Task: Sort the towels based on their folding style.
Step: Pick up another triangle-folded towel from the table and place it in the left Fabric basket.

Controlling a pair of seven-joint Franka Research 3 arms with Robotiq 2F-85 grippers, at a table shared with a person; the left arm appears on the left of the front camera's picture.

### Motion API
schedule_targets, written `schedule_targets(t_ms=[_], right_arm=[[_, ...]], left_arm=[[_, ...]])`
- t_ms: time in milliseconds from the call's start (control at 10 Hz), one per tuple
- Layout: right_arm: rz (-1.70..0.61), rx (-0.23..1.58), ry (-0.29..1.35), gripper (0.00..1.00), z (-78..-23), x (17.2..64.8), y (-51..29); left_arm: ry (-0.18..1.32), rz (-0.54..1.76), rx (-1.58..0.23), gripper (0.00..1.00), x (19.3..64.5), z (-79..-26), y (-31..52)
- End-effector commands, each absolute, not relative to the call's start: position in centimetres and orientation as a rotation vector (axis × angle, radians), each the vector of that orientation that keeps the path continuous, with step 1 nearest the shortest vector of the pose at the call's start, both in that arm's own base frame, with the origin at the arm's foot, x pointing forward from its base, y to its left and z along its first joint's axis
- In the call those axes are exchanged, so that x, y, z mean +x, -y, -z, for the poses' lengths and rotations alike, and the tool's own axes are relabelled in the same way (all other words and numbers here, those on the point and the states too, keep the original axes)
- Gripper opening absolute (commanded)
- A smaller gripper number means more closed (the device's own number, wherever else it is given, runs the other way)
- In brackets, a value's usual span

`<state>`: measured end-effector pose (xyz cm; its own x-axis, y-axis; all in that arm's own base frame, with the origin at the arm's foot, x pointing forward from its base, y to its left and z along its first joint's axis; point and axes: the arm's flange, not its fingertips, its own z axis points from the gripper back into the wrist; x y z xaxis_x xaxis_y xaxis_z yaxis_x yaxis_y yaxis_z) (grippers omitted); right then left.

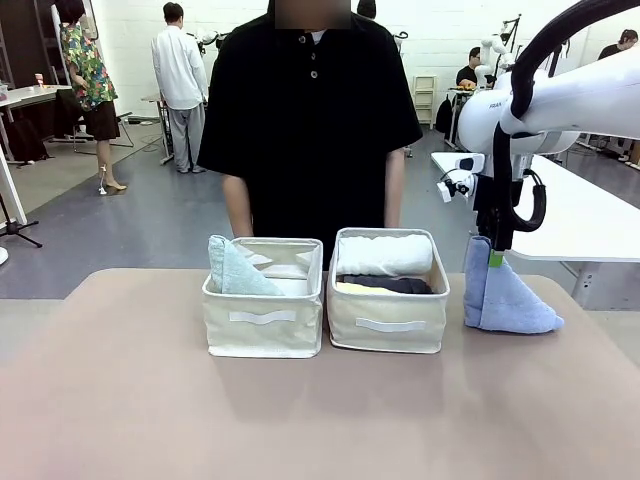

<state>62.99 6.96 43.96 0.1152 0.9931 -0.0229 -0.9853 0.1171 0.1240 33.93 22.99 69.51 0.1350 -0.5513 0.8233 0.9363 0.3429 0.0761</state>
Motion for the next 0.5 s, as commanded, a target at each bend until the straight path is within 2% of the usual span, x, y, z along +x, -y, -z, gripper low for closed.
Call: schedule_targets(t_ms=[0,200,300,400], right_arm=[[-1.434,0.082,-0.153,1.0,-42.91,63.99,-7.2],[-1.444,0.084,-0.137,1.0,-42.67,63.86,-7.18],[-1.468,0.068,-0.126,0.75,-42.83,63.73,-7.16],[-1.472,0.061,-0.123,0.4,-42.98,63.57,-7.12]], left_arm=[[0.905,1.156,-0.532,1.0,33.77,-69.63,-22.9],[0.905,1.156,-0.532,1.0,33.77,-69.63,-22.9],[0.905,1.156,-0.532,1.0,33.77,-69.63,-22.9],[0.905,1.156,-0.532,1.0,33.77,-69.63,-22.9]])
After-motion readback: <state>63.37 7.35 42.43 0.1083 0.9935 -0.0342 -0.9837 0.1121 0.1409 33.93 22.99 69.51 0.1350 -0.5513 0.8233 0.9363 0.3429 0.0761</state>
